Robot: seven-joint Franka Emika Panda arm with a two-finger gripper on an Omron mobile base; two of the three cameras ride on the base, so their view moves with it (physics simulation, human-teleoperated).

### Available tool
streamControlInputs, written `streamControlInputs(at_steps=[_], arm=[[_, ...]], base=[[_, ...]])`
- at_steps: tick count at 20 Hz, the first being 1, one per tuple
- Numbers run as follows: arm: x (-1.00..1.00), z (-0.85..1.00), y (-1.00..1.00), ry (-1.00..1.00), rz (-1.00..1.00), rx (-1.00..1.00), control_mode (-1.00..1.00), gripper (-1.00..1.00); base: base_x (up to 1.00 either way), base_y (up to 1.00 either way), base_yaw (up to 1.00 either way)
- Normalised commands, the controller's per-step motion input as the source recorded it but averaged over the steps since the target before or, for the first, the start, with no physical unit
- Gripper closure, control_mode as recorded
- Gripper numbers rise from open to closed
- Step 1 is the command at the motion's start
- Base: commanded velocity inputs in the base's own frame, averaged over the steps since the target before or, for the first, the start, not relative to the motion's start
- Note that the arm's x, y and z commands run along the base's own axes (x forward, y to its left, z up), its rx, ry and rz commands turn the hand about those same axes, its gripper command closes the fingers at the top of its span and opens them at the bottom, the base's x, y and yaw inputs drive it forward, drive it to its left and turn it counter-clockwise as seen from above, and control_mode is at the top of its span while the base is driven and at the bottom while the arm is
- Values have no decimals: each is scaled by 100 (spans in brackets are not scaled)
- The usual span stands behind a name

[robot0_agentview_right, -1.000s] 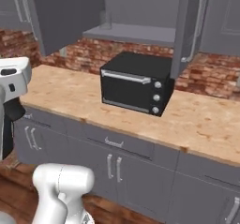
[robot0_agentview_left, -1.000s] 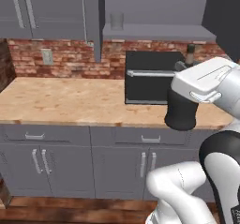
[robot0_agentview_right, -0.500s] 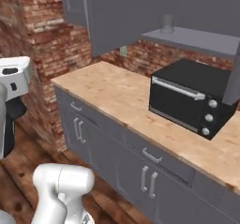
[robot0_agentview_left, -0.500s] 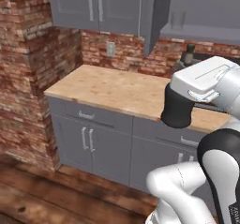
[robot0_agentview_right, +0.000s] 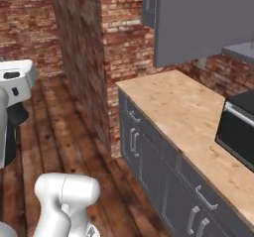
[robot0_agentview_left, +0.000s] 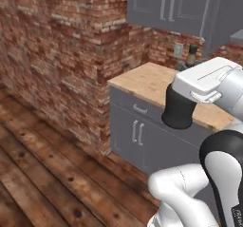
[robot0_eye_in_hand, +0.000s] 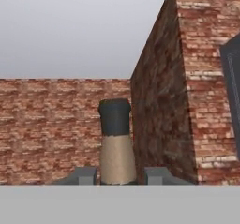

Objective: There is a bowl on the dining counter. Grab a lemon wedge from the fridge and place it in the bowl. Then get the liquor bottle and glass cup from the cabinet and place them next to the bowl.

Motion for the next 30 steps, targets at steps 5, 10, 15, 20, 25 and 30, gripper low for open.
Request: streamControlInputs(at_steps=[5,10,15,20,25,30], arm=[[0,0,0,0,0,0,100,100],[0,0,0,0,0,0,100,100],[0,0,0,0,0,0,100,100],[0,0,0,0,0,0,100,100],[0,0,0,0,0,0,100,100],[0,0,0,0,0,0,100,100]], base=[[18,45,49],[49,44,40],[62,39,38],[72,28,38],[75,24,39],[77,13,41]])
